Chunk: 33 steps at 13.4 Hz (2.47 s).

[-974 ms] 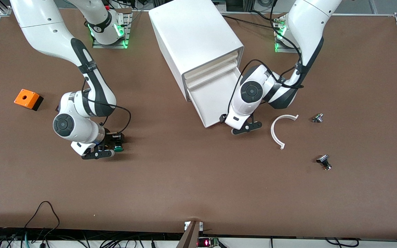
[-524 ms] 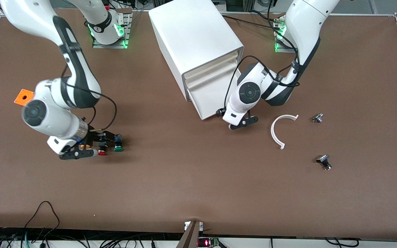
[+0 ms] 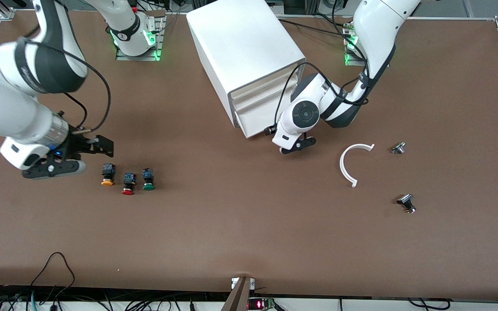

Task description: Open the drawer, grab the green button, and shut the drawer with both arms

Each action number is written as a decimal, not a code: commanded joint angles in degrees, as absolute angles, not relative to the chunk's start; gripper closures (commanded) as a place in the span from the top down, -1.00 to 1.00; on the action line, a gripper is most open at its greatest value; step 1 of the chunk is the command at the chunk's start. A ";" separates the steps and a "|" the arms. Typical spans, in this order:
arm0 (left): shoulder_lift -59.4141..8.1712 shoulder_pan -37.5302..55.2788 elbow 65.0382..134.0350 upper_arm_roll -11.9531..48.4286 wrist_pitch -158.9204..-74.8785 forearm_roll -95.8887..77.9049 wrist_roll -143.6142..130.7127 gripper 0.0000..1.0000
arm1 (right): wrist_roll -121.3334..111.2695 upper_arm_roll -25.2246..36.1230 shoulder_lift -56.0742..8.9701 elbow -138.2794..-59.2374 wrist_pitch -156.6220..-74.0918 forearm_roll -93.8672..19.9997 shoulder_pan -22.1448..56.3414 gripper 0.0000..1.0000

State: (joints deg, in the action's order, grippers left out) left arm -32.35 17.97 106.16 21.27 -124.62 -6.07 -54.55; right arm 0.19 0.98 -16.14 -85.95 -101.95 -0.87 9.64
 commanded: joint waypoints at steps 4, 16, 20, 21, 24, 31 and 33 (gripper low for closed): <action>-30.24 17.58 107.67 23.99 -122.26 -8.09 -57.38 0.98 | 5.18 0.09 -9.33 -82.97 -93.35 4.38 9.67 1.00; -30.15 17.75 107.23 26.81 -116.63 -9.23 -58.80 0.97 | 10.97 -7.29 -2.73 -83.50 -85.26 3.78 -0.08 1.00; -30.32 18.02 107.23 26.89 -116.63 -9.75 -59.15 0.98 | 12.74 -7.47 -0.36 -84.11 -83.24 3.52 -1.32 1.00; -30.32 18.10 107.23 26.89 -116.63 -10.10 -59.15 0.98 | 12.74 -7.47 0.69 -84.29 -82.80 3.52 -1.49 1.00; -30.41 18.19 106.96 26.81 -116.63 -10.11 -59.06 0.98 | 14.40 -7.38 2.11 -84.64 -80.86 3.34 -1.76 1.00; -29.79 11.62 97.60 26.46 -106.22 -8.97 -57.83 0.98 | 14.41 -7.38 2.20 -86.13 -83.22 2.99 -1.58 1.00; -29.88 8.19 89.51 26.28 -97.25 -7.22 -57.14 0.98 | 14.41 -7.29 2.63 -86.83 -83.76 2.55 -1.58 1.00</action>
